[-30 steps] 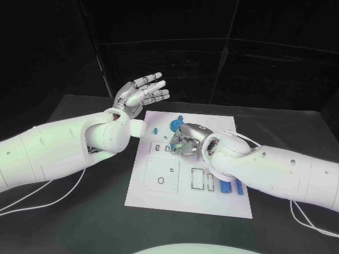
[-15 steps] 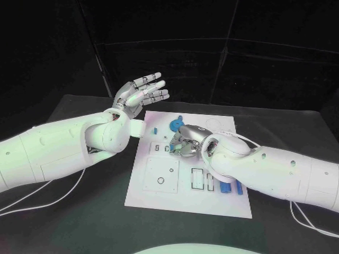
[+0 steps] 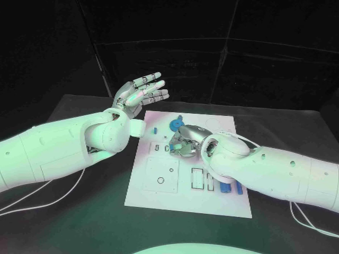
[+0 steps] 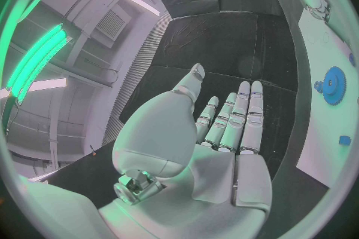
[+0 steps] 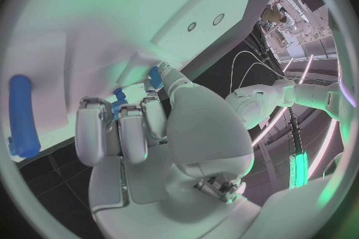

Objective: Assemble the parts on the task board

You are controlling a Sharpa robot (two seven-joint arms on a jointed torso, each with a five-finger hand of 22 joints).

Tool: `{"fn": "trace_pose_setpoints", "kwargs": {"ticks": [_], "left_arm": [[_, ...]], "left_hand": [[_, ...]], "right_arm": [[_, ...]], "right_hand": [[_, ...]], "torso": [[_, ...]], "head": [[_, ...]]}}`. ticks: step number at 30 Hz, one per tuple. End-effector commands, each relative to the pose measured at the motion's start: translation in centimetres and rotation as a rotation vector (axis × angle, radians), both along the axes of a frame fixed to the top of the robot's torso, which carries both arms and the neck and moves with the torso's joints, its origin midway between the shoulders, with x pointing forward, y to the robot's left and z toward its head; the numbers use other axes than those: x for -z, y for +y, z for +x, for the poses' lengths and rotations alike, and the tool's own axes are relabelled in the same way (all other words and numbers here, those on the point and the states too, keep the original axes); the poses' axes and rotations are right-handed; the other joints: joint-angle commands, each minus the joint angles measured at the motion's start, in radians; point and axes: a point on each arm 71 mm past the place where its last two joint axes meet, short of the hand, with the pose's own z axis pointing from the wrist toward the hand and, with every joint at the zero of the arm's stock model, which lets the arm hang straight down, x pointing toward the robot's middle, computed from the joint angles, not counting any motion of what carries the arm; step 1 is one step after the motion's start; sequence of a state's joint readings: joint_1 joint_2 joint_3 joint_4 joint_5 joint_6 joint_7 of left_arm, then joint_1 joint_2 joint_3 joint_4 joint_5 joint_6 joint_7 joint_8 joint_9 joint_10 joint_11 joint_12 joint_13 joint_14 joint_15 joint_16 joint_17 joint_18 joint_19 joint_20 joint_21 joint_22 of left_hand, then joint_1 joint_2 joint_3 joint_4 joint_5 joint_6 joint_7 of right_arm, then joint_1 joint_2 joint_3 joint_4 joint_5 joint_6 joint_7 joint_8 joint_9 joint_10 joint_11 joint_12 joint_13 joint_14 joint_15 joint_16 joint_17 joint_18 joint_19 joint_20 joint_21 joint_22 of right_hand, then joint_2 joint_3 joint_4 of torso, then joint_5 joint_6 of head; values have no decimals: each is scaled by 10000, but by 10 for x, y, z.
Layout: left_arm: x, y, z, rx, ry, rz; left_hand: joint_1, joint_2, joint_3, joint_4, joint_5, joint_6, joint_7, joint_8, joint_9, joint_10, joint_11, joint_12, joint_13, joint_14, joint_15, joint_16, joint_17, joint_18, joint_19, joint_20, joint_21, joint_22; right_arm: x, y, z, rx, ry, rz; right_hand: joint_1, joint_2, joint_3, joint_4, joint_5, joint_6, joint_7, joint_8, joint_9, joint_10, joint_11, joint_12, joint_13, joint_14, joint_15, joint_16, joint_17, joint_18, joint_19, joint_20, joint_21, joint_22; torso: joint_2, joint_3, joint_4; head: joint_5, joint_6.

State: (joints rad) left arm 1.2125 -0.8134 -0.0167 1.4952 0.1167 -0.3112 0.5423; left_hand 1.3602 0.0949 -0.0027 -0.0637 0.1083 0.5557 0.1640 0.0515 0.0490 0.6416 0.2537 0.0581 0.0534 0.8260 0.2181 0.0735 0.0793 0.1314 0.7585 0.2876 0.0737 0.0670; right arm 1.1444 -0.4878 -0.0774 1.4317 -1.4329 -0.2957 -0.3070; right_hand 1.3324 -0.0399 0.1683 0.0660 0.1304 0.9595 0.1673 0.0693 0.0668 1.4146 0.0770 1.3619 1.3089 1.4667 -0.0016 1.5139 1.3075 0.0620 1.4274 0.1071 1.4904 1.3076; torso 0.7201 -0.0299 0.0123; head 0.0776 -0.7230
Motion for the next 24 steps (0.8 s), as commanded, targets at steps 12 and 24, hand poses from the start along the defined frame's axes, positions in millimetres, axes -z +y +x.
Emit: {"fn": "trace_pose_setpoints", "kwargs": {"ticks": [12, 24], "left_arm": [[-2, -1, 0, 125, -106, -25], [-1, 3, 1, 52, -97, 6]], "left_hand": [[-57, 79, 25, -61, -45, 64, 1263, -1, 5, 98, -5, 27, 9, 43, -2, 52, 13, 143, 87, 3, 37, 11], [-60, 81, 49, -99, -45, 187, 1249, 18, 17, 252, -19, 54, 23, 101, -20, 78, 23, 159, 133, 1, 41, 13]], "right_arm": [[-2, -4, -1, 447, -468, 518], [-23, -11, -21, -832, -1886, 2585]], "right_hand": [[-194, -230, -465, 192, -178, -540, 72, -49, -4, -174, 95, -204, 355, 762, 123, -36, 1333, -136, -3, 128, -63, 459], [-17, -340, -666, 187, -53, -705, 106, -36, -2, -162, 124, -181, 368, 765, 149, -27, 1357, -141, 16, 156, -57, 486]], "torso": [[-4, 2, 0], [-17, -1, 9]], "head": [[9, 10], [35, 74]]}}
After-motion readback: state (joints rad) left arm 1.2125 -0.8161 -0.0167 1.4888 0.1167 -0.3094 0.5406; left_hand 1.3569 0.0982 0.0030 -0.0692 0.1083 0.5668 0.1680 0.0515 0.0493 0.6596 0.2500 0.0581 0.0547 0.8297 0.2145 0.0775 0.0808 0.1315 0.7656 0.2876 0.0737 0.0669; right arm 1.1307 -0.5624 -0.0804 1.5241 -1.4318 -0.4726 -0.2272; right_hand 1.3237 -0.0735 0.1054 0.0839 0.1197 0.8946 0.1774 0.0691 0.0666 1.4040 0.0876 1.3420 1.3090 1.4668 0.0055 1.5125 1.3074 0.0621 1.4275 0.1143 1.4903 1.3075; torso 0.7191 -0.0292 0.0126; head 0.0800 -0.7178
